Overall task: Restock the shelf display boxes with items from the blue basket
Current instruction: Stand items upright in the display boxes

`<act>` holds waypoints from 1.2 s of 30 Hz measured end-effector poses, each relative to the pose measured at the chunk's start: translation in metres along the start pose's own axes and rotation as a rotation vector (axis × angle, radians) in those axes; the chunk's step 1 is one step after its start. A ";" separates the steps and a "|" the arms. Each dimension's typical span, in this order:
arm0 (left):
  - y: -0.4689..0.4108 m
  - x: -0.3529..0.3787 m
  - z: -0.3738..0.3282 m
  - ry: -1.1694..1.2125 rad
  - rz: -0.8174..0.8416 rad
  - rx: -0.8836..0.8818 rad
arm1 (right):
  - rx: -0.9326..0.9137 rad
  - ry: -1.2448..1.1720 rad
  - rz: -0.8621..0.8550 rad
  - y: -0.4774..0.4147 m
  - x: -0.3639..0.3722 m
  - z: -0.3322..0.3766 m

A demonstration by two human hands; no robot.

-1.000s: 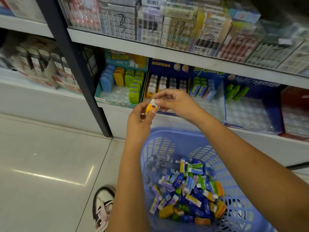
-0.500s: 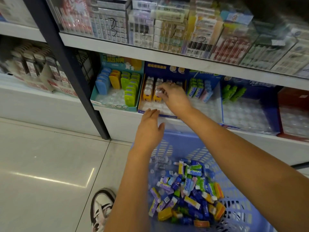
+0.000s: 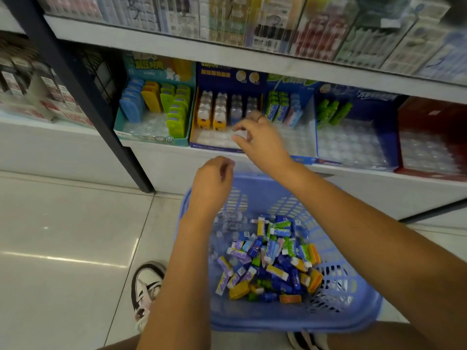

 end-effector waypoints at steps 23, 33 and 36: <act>0.193 0.262 0.056 -0.707 1.297 0.238 | 0.465 0.709 1.120 0.302 0.112 -0.226; 0.144 0.232 0.074 -0.177 1.159 -0.301 | 0.731 0.520 1.154 0.288 0.090 -0.207; 0.128 0.211 0.063 0.304 1.031 -0.584 | 0.898 0.072 0.939 0.260 0.063 -0.202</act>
Point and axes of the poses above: each hand's wrist, its own y-axis away from the middle knuckle, its own x-axis out of the palm, z = x × y, the point moved 9 cm from there along -y, towards the middle knuckle, and after that the axes turned 12 degrees about -y, right-handed, at the moved point
